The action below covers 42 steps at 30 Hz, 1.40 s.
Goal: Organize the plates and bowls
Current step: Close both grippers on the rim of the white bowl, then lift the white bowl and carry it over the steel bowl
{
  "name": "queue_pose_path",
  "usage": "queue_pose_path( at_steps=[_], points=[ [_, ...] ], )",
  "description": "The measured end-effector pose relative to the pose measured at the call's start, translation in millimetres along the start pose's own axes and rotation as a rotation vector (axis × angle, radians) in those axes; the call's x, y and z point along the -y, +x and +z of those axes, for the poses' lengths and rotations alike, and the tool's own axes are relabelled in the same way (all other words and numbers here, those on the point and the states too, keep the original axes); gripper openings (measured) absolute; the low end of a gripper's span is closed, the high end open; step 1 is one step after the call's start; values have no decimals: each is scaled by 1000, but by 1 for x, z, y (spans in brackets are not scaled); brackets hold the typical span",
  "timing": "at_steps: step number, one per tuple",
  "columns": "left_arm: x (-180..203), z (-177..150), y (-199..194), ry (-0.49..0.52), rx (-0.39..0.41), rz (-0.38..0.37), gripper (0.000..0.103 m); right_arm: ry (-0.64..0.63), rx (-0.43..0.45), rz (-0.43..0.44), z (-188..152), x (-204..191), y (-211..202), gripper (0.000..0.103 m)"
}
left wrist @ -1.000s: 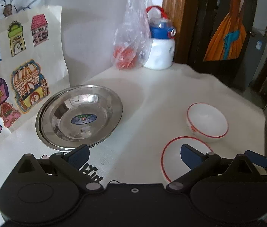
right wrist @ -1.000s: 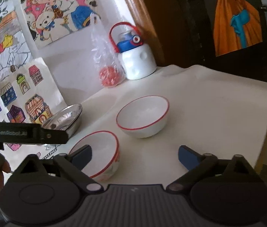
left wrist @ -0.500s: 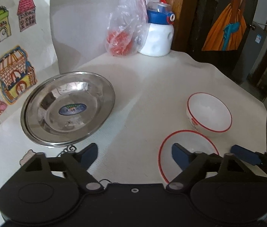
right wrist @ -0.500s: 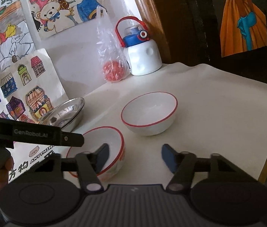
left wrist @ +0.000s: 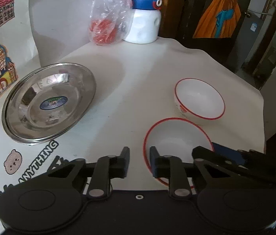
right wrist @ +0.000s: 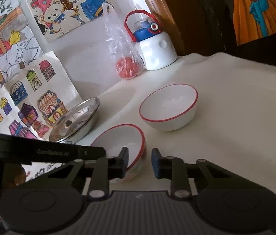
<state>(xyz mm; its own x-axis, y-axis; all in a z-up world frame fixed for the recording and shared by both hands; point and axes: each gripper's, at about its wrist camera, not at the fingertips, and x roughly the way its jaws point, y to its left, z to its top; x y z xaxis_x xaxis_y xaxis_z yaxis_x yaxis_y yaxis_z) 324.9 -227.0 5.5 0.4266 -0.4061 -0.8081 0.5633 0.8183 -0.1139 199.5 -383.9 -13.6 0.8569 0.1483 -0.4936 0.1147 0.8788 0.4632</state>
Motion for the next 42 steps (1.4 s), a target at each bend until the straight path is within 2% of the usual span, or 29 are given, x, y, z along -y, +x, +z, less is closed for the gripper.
queue_pose_path(
  at_steps=[3,9,17,25,34,42],
  points=[
    [2,0,1,-1,-13,-23,10,18,3,0,-1,1,0,24],
    [2,-1,1,-24,-21,-32,10,46,11,-5,-3,0,-1,21],
    [-5,-9,-2,-132,-11,-55,10,72,19,-18,-6,-1,0,21],
    [-5,-16,-12,-199,4,-56,10,102,30,-15,-10,-9,-14,14],
    [-10,-30,-72,-206,114,-52,10,35,85,58,-9,-53,-56,14],
    [-36,-72,-145,-247,197,-28,10,-59,40,153,-30,-107,-84,14]
  ],
)
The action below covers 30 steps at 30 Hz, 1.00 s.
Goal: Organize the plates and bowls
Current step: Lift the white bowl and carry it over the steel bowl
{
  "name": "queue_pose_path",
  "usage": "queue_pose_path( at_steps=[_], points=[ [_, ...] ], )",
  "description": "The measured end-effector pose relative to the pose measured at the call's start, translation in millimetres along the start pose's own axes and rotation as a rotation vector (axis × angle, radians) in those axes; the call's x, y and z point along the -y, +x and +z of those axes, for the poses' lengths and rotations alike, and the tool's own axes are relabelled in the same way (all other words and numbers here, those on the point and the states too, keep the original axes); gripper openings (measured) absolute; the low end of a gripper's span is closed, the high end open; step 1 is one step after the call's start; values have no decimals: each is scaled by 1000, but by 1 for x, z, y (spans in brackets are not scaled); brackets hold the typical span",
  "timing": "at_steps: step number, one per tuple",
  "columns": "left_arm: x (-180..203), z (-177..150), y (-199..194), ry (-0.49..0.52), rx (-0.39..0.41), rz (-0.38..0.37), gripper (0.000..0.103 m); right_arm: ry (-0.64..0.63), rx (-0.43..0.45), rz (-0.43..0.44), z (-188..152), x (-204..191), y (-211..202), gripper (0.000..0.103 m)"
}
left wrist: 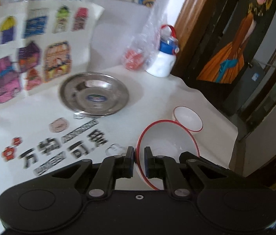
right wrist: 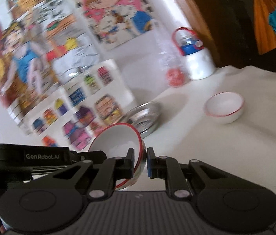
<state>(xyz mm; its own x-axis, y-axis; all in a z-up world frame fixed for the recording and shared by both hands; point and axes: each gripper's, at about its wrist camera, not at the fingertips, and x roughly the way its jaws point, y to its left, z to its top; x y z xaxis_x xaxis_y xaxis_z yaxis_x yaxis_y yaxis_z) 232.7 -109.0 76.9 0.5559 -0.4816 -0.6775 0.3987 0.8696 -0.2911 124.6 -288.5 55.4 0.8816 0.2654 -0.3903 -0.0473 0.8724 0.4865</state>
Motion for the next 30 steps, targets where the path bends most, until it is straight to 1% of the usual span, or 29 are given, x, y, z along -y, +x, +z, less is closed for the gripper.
queue_pose_path(
  at_steps=[3,7,10,14,17,23,30],
  points=[
    [-18,-16,-26,-28,10,10,10,-39,-39,22,-13,-19,-7,14],
    [-39,-40,-48,-67,-4,26,10,-72,-89,27,-33,-34,-11,15],
    [-55,-59,-54,-106,-34,30,10,-93,-130,7,-47,-42,-9,15],
    [-70,-81,-53,-159,-58,20,10,-97,-161,-16,-53,-45,-4,15],
    [-74,-85,-49,-165,-75,18,10,-111,-188,-28,-55,-47,0,15],
    [-75,-82,-40,-140,-113,45,10,-114,-234,-43,-56,-44,11,16],
    [-76,-76,-26,-130,-173,49,10,-109,-275,-34,-53,-39,20,18]
  ],
)
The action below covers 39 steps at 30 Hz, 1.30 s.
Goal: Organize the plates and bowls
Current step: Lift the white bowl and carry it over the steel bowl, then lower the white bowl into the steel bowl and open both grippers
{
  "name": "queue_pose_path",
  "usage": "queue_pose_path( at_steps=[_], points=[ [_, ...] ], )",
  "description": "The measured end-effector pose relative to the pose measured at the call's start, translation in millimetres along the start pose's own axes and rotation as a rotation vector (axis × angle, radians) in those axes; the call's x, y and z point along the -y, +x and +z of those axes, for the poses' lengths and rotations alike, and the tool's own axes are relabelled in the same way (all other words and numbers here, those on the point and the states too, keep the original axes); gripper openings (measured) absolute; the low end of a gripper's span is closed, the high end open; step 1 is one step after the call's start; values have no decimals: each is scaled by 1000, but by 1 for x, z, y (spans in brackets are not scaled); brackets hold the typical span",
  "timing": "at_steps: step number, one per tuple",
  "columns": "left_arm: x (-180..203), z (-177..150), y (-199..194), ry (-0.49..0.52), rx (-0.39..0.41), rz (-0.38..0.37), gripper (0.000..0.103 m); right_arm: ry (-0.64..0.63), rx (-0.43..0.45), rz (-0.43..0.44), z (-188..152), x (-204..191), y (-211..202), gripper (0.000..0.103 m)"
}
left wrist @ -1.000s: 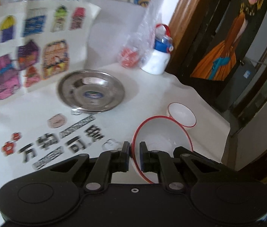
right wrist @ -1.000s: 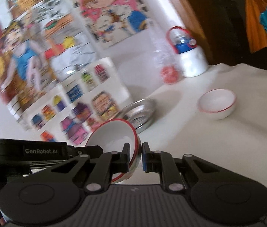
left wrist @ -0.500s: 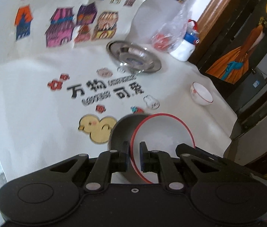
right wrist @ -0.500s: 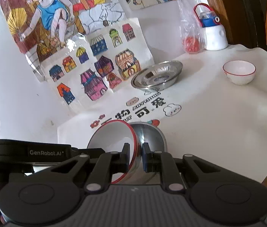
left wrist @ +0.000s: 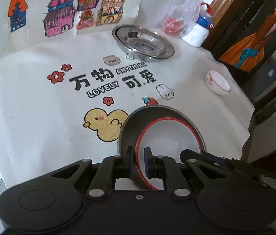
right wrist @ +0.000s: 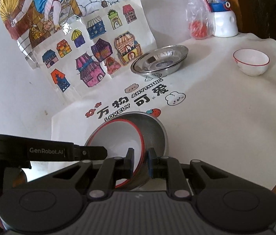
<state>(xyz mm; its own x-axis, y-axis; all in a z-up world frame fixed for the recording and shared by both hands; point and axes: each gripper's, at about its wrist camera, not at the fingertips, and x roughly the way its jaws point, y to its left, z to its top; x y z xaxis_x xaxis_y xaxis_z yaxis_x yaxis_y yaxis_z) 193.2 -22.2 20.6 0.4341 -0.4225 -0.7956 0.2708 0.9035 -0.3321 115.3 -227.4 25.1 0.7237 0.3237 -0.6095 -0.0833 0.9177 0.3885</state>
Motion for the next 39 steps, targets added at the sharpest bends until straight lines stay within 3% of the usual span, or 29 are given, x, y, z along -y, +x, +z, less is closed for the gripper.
queue_pose_path(
  at_steps=[23,31,32,34,39],
  points=[
    [0,11,5,13,-24,9,14,5,15,19,5,3,-1,29],
    [3,11,-1,34,1,10,25,8,64,30,8,6,-12,38],
    [4,11,-3,38,7,11,26,10,71,36,9,7,-14,39],
    [5,12,-6,41,19,11,30,11,92,39,9,10,-18,56],
    [10,15,-9,45,41,18,36,32,133,63,10,22,-29,67]
  ],
)
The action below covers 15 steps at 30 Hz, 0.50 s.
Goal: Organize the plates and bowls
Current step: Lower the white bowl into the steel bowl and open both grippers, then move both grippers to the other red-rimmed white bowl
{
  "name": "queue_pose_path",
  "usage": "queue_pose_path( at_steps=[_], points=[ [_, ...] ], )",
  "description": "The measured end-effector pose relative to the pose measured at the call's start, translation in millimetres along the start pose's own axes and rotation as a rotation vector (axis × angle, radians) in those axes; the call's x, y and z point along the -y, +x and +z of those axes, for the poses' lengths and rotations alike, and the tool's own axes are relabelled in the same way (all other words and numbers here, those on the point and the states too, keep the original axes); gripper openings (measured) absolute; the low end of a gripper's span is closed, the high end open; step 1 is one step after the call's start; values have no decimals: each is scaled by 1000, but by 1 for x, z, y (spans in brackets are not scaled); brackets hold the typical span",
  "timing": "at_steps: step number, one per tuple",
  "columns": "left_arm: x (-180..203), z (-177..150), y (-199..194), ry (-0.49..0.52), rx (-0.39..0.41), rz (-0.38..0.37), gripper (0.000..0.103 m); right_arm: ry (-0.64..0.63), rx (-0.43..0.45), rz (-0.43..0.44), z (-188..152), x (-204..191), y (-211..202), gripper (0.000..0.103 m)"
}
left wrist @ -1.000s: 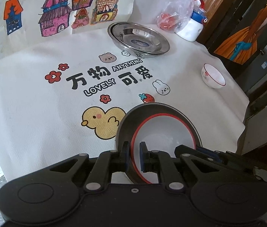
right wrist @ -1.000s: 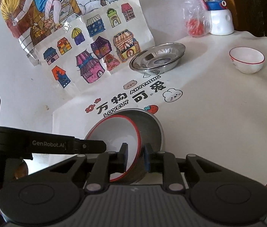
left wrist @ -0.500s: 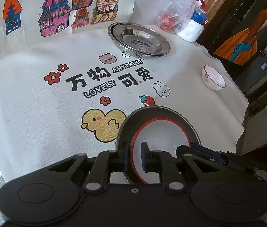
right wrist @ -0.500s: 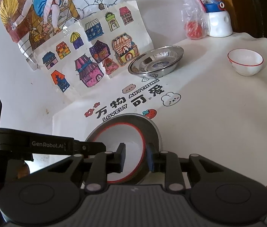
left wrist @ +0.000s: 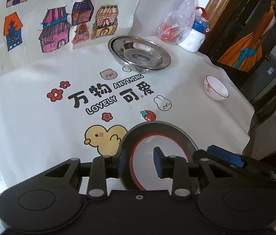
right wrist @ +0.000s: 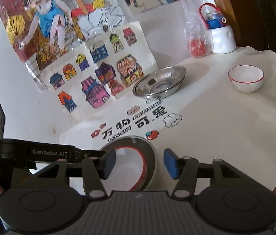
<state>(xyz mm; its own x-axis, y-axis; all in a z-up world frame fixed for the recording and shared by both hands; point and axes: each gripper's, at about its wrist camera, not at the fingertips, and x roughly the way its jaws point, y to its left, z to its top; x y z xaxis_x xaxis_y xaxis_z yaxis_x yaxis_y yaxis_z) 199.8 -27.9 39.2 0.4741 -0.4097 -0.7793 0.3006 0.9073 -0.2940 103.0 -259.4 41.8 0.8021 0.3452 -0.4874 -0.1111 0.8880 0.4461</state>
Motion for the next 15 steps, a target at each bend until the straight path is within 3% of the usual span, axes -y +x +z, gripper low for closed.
queue_pose_path(
  at_steps=[2,4,7,11,15],
  points=[
    [3,1,0,2,9,2,42,12,23,3,2,7,-5,74],
    [7,4,-1,-1,22,-2,54,24,42,5,4,15,-9,86],
    [14,8,-2,1,51,9,67,51,65,1,7,31,-13,96],
    [28,16,0,17,103,34,82,92,93,-15,9,58,-20,103],
    [46,28,7,31,132,42,97,109,131,-42,7,83,-28,103]
  ],
)
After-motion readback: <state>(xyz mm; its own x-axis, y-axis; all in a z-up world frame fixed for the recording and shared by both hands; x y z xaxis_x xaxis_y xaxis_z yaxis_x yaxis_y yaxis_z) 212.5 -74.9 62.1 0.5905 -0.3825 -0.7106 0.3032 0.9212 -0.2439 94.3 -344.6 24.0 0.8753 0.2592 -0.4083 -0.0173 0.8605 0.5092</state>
